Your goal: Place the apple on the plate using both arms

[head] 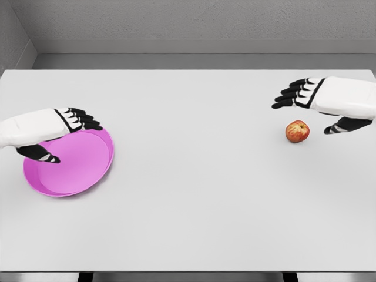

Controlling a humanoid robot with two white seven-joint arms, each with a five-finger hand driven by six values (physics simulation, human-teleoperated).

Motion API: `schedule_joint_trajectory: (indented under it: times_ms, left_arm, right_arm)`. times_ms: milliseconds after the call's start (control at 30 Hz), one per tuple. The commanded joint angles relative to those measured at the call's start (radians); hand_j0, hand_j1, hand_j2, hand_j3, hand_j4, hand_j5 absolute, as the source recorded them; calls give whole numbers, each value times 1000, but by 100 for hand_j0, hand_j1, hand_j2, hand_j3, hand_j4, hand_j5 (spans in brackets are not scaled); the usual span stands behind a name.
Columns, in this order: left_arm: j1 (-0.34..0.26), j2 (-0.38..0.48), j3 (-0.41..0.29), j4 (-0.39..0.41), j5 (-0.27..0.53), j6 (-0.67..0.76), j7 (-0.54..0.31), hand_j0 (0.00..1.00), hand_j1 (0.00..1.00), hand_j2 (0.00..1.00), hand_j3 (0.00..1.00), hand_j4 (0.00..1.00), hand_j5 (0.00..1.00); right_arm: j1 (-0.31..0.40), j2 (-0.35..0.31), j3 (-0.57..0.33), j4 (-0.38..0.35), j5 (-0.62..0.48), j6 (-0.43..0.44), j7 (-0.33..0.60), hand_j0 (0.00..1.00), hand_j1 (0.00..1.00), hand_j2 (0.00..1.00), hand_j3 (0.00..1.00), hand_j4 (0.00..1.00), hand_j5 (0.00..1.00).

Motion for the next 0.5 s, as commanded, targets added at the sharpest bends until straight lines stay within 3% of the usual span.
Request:
schedule_joint_trajectory:
  times_ms: [0,200,367,467]
  left_arm:
    - [0,-5,-1,0,7,2,-10,100,100,100,100,100,100]
    - [-2,-9,-1,0,5,2,-25,100,100,100,100,100,100]
    - [-6,-9,-2,0,5,2,-36,100,100,100,100,100,100]
    - [-6,-19,-2,0,5,2,-39,100,100,100,100,100,100]
  right_arm:
    - [0,2,4,-6,-6,3,0,100,100,100,100,100,100]
    - [-21,2,0,6,-8,3,0,100,100,100,100,100,100]
    - [-12,-61,3,60,-22,3,0,100,100,100,100,100,100]
    - [-11,-59,33,95,-129,3,0,100,100,100,100,100,100]
